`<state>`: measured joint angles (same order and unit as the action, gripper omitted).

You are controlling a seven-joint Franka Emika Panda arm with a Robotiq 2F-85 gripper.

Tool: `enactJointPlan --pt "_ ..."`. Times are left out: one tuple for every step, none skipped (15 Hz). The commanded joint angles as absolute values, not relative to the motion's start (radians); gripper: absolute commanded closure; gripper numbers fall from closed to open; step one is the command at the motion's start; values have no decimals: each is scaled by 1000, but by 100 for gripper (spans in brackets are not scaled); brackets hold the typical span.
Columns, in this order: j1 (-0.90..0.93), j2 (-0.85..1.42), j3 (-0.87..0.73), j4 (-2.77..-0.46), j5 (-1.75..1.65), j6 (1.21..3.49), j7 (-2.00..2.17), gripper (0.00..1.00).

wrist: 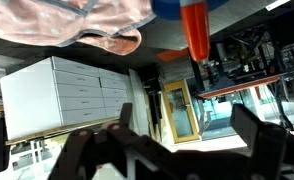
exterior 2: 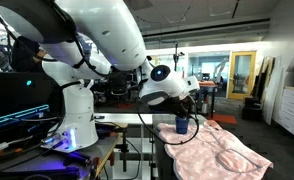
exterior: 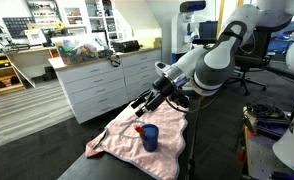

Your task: Remove marker from the blue cup and place it on the apron

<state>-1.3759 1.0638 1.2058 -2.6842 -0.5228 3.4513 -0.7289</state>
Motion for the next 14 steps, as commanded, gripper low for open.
enactJointPlan --pt "-1376 1064 1206 -2684 -523 3451 -729 0" --pt "-1376 1064 1206 -2684 -523 3451 -729 0" --pt "-1376 1064 1206 -2684 -523 3451 -729 0" --pt "-1376 1064 1206 -2684 -523 3450 -729 0" --pt "-1376 1064 1206 -2684 -523 3450 -729 0" --pt "-1375 1064 1205 -2684 -522 3449 -729 0" --pt "-1375 1064 1205 -2683 -523 3448 -729 0" --pt "-1363 1052 1188 -2676 -578 3454 -675 0" --pt "-1373 1063 1202 -2682 -533 3446 -724 0" --pt "-1363 1053 1183 -2674 -590 3451 -669 0" --pt "-1363 1054 1181 -2674 -599 3450 -666 0" --pt "-1363 1054 1176 -2673 -614 3449 -658 0" --pt "-1363 1054 1173 -2672 -628 3448 -648 0" --pt "-1363 1051 1169 -2671 -640 3447 -641 0"
